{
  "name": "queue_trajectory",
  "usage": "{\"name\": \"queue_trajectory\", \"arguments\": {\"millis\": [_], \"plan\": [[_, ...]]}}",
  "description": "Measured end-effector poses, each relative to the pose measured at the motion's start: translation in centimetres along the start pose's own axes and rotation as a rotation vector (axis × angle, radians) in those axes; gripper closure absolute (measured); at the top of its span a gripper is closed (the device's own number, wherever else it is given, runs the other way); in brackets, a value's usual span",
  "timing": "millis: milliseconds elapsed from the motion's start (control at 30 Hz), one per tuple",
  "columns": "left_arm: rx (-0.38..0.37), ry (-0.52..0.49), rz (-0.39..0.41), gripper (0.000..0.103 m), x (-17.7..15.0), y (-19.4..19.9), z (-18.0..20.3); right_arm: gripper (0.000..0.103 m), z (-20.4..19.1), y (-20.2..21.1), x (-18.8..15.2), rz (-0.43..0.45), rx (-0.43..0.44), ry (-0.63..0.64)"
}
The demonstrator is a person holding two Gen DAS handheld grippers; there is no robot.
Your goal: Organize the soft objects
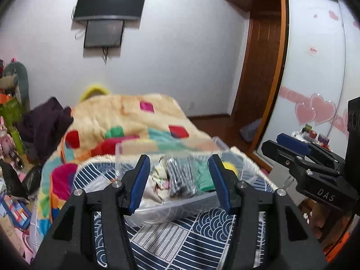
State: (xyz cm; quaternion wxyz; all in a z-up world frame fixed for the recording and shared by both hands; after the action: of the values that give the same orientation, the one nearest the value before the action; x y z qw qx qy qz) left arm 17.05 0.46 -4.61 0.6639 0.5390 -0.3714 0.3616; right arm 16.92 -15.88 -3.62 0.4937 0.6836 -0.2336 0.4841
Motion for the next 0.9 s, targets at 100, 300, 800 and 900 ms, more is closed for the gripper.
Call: {"name": "queue_trajectory", "arguments": {"millis": [100,300,800,900], "plan": [[0.009,-0.009,0.053,0.049,1.0,2.2,0.4,0.050,-0.4,1.6,1.0,0.055,0.014,0.002],[0.025,-0.029,0.132,0.039,2.1,5.3,1.0,0.049,-1.0,3.7,2.2,0.134,0.041,0.000],[0.085,-0.038,0.233,0.002,2.9,9.2,1.2,0.013,-1.5,5.7,2.7,0.231,0.058,-0.026],[0.087,-0.040,0.242,0.001,2.8,9.6,1.4,0.003,-1.4,6.1,2.5,0.251,0.050,-0.032]]}}
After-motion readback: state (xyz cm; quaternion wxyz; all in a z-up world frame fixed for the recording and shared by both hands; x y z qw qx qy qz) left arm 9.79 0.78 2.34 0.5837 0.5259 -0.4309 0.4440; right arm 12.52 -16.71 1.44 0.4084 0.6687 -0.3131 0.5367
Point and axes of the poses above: each gripper's, at about its wrist camera, not at the fingertips, and y roughly against the way its jaws point, z to its right, x to its top, the point moved 5 cm from there along -y, roughly the way its jaws point, and after that the axes turned 2 degrees about -z, right-handed, at the moved point
